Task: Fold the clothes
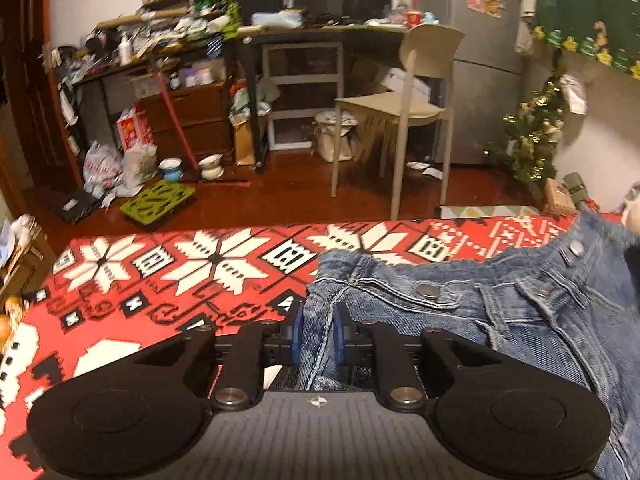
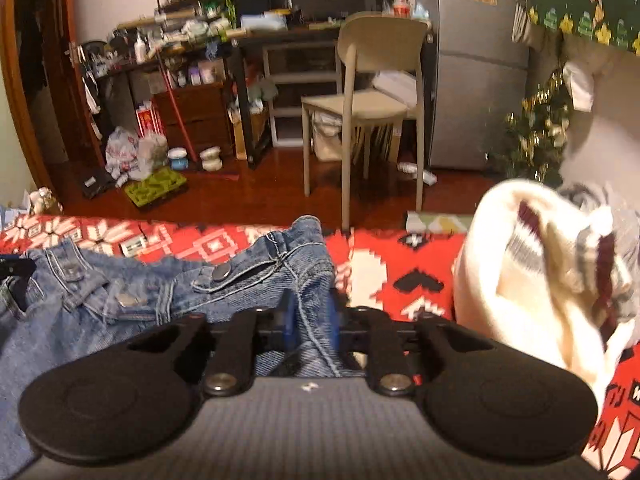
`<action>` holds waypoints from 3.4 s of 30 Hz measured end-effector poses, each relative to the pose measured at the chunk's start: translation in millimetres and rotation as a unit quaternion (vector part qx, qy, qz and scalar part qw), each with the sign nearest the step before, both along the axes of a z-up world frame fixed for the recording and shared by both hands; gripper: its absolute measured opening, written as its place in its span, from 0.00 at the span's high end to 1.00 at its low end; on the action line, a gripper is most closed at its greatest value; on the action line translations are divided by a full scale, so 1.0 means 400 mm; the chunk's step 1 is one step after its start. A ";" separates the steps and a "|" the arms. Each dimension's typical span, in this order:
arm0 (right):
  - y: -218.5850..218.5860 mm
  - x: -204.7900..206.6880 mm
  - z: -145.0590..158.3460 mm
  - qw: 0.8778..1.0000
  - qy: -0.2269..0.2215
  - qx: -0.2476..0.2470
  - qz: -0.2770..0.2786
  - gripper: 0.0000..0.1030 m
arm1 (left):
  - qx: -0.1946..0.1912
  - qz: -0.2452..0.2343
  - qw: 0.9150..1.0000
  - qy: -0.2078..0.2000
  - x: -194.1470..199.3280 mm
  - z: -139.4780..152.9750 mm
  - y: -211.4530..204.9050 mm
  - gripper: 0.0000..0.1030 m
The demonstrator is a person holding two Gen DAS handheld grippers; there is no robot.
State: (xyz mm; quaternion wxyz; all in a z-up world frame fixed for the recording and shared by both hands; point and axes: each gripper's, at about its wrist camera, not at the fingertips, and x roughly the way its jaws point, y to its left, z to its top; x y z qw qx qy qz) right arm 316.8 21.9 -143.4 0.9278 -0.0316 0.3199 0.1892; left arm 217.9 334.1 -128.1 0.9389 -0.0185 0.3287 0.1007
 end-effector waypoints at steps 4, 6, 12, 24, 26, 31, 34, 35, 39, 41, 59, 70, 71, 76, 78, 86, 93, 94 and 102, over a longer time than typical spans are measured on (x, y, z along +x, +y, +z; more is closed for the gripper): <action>0.003 -0.014 0.010 1.000 -0.017 -0.007 0.002 0.38 | 0.042 0.000 0.999 0.002 -0.017 0.010 -0.019 0.59; -0.001 -0.026 0.023 1.000 -0.019 -0.004 0.003 0.32 | 0.025 0.006 1.000 -0.003 -0.036 0.026 -0.009 0.53; -0.032 -0.094 0.056 1.000 0.003 0.021 0.002 0.24 | -0.024 0.033 0.999 -0.018 -0.116 0.075 0.011 0.53; -0.093 -0.369 0.153 1.000 -0.003 0.010 0.022 0.12 | -0.090 0.006 0.996 -0.027 -0.340 0.141 -0.111 0.52; -0.110 -0.416 0.163 1.000 0.000 0.013 0.022 0.14 | -0.100 -0.001 0.995 -0.032 -0.378 0.148 -0.133 0.55; -0.164 -0.499 0.190 1.000 -0.003 0.009 0.015 0.24 | -0.116 -0.032 0.992 -0.040 -0.454 0.154 -0.216 0.58; -0.212 -0.530 0.206 1.000 -0.005 0.005 0.004 0.31 | -0.115 -0.058 0.991 -0.036 -0.488 0.144 -0.277 0.58; -0.228 -0.540 0.211 1.000 -0.006 0.003 0.000 0.32 | -0.116 -0.065 0.991 -0.034 -0.497 0.138 -0.295 0.58; -0.291 -0.581 0.233 1.000 -0.009 -0.003 -0.016 0.33 | -0.121 -0.110 0.986 -0.027 -0.530 0.106 -0.371 0.58; -0.326 -0.596 0.241 1.000 -0.009 -0.005 -0.027 0.33 | -0.111 -0.138 0.984 -0.024 -0.542 0.096 -0.414 0.58; -0.542 -0.424 0.010 0.909 0.219 0.324 -0.146 0.39 | -0.028 -0.220 0.974 0.035 -0.514 0.001 -0.550 0.52; -0.550 -0.409 -0.125 0.812 0.305 0.457 -0.195 0.38 | 0.021 -0.233 0.971 0.042 -0.502 -0.025 -0.591 0.54; -0.544 -0.404 -0.130 0.810 0.307 0.459 -0.197 0.38 | 0.023 -0.231 0.972 0.043 -0.498 -0.028 -0.593 0.56; -0.526 -0.385 -0.149 0.796 0.311 0.477 -0.205 0.38 | 0.015 -0.212 0.976 0.044 -0.489 -0.029 -0.578 0.77; -0.521 -0.379 -0.155 0.790 0.311 0.487 -0.208 0.37 | -0.014 -0.203 0.978 0.042 -0.487 -0.023 -0.557 0.80; -0.479 -0.372 -0.161 0.777 0.333 0.500 -0.188 0.36 | -0.065 -0.186 0.980 0.038 -0.487 -0.007 -0.523 0.82; -0.500 -0.341 -0.152 0.784 0.287 0.500 -0.230 0.38 | -0.072 -0.193 0.977 0.050 -0.483 -0.013 -0.523 0.82; -0.498 -0.335 -0.149 0.787 0.283 0.497 -0.233 0.40 | -0.071 -0.194 0.977 0.051 -0.483 -0.014 -0.524 0.82; -0.478 -0.310 -0.117 0.829 0.251 0.440 -0.238 0.92 | -0.031 -0.211 0.975 0.057 -0.484 -0.028 -0.554 0.87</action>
